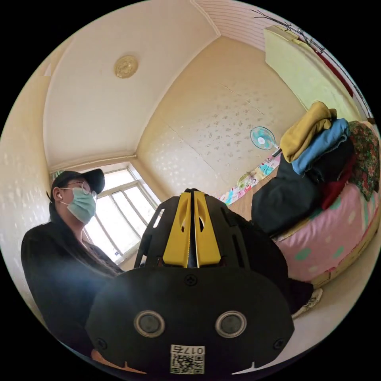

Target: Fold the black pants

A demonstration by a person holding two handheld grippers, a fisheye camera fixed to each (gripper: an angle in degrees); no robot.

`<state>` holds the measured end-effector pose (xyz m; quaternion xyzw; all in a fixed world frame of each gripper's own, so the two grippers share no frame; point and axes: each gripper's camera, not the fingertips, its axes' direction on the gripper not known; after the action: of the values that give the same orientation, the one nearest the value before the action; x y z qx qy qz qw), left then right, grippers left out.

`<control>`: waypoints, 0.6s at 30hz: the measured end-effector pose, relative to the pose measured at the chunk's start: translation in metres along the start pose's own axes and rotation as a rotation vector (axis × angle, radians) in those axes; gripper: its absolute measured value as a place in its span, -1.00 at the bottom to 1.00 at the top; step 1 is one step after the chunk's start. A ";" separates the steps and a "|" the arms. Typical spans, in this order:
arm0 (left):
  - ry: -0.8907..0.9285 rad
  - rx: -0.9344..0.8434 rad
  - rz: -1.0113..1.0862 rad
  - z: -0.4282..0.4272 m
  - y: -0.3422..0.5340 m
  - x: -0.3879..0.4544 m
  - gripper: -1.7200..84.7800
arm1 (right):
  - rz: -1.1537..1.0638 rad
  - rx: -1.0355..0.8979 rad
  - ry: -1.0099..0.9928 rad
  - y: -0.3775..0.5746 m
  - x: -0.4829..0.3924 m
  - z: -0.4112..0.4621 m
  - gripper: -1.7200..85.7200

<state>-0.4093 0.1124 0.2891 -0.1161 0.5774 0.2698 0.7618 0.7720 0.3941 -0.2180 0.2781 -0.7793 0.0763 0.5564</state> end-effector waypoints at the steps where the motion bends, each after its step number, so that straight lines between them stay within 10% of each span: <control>1: 0.019 0.009 -0.002 -0.001 0.001 0.001 -0.59 | -0.025 -0.008 -0.049 -0.004 -0.005 0.003 -0.94; 12: 0.237 0.264 -0.036 -0.060 0.116 0.006 -0.52 | -0.321 -0.119 -0.809 -0.086 -0.110 0.132 -0.94; 18: -0.010 0.445 0.128 -0.132 0.214 0.062 -0.51 | -0.346 -0.116 -1.001 -0.122 -0.144 0.189 -0.94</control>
<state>-0.6225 0.2424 0.2188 0.0928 0.6251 0.1843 0.7528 0.7119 0.2614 -0.4421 0.3737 -0.8952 -0.2015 0.1355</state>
